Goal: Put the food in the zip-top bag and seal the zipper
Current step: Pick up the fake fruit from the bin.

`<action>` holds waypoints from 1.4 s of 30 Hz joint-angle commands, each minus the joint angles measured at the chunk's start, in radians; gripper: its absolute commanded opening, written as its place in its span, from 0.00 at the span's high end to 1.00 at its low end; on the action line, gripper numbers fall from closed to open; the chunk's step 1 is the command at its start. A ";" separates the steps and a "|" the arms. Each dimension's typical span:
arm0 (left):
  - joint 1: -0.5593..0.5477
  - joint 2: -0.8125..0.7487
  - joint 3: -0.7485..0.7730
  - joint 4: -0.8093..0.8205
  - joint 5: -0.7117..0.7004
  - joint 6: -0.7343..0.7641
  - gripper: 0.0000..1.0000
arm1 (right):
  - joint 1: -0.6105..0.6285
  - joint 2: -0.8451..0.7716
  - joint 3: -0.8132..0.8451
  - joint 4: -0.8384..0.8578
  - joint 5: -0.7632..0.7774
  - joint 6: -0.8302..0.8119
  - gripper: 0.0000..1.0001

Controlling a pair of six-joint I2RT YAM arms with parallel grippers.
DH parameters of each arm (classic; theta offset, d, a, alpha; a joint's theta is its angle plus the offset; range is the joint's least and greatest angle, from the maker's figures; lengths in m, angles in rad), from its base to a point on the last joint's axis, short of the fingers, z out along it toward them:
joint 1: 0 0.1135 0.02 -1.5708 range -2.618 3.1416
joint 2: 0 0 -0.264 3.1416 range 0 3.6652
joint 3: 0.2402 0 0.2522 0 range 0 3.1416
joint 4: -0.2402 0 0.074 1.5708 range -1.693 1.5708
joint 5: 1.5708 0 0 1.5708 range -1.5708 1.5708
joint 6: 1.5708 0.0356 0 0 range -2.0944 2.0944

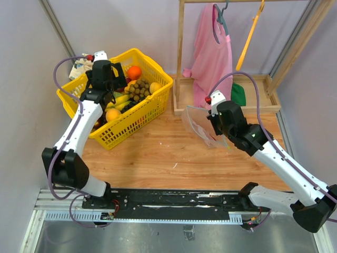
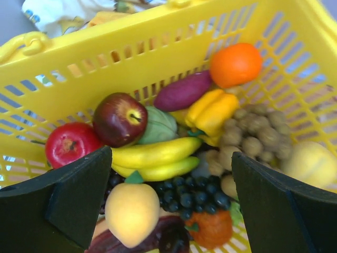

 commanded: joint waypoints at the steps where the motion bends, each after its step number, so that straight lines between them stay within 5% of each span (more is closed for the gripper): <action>1: 0.086 0.079 0.021 0.062 0.046 -0.058 0.01 | -0.011 0.002 0.011 0.015 0.017 -0.015 0.99; 10: 0.203 0.213 -0.011 0.208 0.095 -0.116 0.02 | -0.011 0.009 0.002 0.028 0.008 -0.023 0.99; 28: 0.221 0.425 -0.049 0.336 0.016 -0.016 0.06 | -0.011 0.013 -0.011 0.039 -0.007 -0.028 0.99; 37: 0.221 0.418 -0.069 0.347 0.059 -0.010 0.21 | -0.011 0.003 -0.014 0.039 -0.011 -0.025 0.99; 42: 0.221 0.348 -0.068 0.336 0.093 0.005 0.37 | -0.011 -0.010 -0.013 0.039 -0.008 -0.023 0.99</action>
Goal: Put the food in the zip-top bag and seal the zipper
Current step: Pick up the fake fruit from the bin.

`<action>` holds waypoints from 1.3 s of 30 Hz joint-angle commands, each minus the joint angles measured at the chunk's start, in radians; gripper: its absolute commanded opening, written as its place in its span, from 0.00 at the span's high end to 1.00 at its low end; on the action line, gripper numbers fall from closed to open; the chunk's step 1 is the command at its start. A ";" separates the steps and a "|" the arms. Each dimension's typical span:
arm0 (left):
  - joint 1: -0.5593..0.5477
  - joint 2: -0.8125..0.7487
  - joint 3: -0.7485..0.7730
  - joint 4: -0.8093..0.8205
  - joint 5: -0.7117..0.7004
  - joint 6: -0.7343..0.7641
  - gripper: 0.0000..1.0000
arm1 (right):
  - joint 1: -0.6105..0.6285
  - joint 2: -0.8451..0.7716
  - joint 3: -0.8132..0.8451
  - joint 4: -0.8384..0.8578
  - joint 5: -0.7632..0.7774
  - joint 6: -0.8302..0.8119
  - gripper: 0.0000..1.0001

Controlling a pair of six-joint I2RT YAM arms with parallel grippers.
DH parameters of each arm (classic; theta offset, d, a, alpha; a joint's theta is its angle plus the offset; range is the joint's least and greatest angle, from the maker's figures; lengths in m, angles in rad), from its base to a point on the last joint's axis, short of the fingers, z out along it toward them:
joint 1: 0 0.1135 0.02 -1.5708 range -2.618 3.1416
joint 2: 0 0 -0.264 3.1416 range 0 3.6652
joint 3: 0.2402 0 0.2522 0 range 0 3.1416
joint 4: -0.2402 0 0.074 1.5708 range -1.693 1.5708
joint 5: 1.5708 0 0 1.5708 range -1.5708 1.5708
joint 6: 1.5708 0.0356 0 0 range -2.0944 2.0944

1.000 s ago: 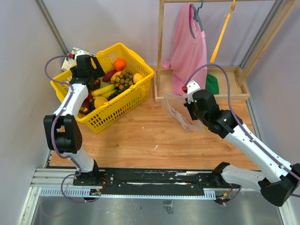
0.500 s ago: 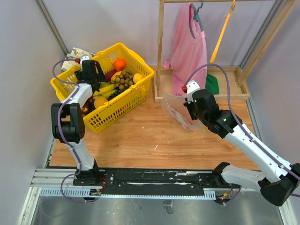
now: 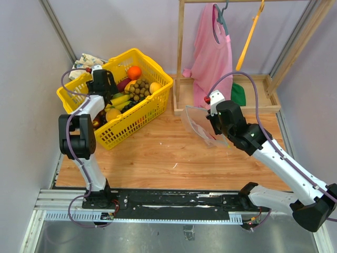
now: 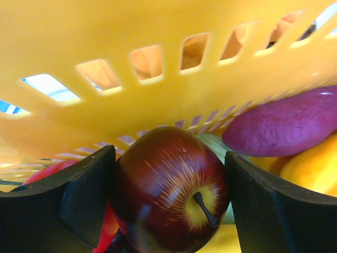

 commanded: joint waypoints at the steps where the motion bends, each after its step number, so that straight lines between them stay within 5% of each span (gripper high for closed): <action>1: 0.001 -0.092 -0.012 0.009 0.059 0.011 0.41 | -0.012 -0.021 -0.011 0.020 -0.005 -0.007 0.99; 6: 0.001 -0.167 -0.012 -0.017 0.073 0.025 0.51 | -0.011 -0.026 -0.008 0.018 -0.009 -0.003 0.99; 17: -0.006 -0.355 -0.035 -0.088 0.219 -0.017 0.54 | -0.011 -0.032 0.009 0.001 -0.020 0.008 0.99; 39: -0.233 -0.726 -0.144 -0.083 0.554 -0.107 0.55 | -0.011 -0.014 0.043 -0.015 -0.024 0.011 0.99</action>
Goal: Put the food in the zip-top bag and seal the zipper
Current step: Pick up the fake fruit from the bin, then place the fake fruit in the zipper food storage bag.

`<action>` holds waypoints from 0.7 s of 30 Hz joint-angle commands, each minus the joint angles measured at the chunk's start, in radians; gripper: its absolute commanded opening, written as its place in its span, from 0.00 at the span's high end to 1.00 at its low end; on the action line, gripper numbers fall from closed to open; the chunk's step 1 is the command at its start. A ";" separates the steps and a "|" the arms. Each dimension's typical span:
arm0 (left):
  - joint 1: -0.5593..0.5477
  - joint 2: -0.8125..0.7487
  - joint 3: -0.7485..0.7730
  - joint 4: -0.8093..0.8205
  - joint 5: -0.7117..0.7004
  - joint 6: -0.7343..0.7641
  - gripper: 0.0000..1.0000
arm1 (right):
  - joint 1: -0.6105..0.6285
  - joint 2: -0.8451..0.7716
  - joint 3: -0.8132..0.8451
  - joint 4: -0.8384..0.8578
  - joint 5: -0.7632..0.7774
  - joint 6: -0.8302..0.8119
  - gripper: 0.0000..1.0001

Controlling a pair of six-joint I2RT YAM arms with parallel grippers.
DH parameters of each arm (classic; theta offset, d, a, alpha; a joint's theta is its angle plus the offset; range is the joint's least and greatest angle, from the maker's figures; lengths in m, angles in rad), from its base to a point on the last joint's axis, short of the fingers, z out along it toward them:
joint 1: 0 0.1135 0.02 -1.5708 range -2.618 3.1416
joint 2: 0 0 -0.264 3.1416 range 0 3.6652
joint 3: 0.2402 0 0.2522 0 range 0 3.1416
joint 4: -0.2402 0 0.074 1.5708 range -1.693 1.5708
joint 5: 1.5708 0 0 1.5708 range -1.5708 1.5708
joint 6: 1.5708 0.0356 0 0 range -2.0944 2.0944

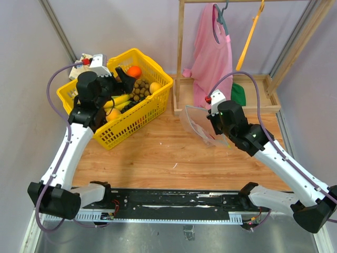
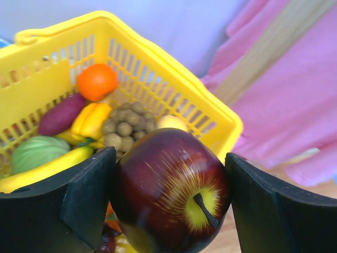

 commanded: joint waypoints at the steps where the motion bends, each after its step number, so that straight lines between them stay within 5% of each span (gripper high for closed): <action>1: -0.048 -0.074 -0.042 0.069 0.141 -0.056 0.55 | -0.011 0.003 0.039 -0.013 -0.010 0.011 0.99; 21: -0.446 -0.174 -0.251 0.519 0.215 -0.171 0.60 | -0.011 0.025 0.060 -0.014 -0.066 0.037 0.99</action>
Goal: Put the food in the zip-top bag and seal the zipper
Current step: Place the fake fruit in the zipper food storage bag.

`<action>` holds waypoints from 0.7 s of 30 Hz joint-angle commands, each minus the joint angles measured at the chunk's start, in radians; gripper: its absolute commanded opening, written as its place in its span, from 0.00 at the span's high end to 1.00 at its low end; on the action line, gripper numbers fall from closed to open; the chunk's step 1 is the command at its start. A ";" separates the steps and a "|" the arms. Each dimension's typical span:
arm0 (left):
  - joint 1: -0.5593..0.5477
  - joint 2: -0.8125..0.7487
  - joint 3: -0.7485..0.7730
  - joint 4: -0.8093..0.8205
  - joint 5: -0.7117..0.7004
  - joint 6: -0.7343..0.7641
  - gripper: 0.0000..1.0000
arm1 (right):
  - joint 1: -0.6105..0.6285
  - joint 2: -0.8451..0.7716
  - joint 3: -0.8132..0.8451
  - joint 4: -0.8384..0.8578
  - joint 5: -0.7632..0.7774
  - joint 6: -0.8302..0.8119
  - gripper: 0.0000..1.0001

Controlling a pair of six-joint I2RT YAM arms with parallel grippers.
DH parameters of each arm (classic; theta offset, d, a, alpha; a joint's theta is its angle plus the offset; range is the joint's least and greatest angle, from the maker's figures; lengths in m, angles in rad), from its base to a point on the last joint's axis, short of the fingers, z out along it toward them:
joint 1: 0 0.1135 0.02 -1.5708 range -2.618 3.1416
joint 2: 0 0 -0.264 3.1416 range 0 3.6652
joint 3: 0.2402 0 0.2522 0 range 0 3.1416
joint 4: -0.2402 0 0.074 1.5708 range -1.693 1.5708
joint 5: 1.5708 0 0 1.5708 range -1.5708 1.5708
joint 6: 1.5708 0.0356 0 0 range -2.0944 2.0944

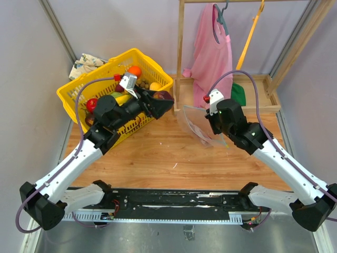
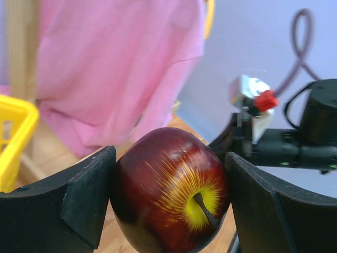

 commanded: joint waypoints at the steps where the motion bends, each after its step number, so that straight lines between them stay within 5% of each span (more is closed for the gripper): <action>1: -0.073 -0.012 -0.021 0.190 0.020 -0.021 0.60 | -0.010 0.006 0.041 -0.006 -0.025 0.025 0.99; 21: -0.305 0.167 -0.075 0.398 -0.025 0.001 0.60 | -0.011 0.009 0.043 0.007 -0.076 0.054 0.99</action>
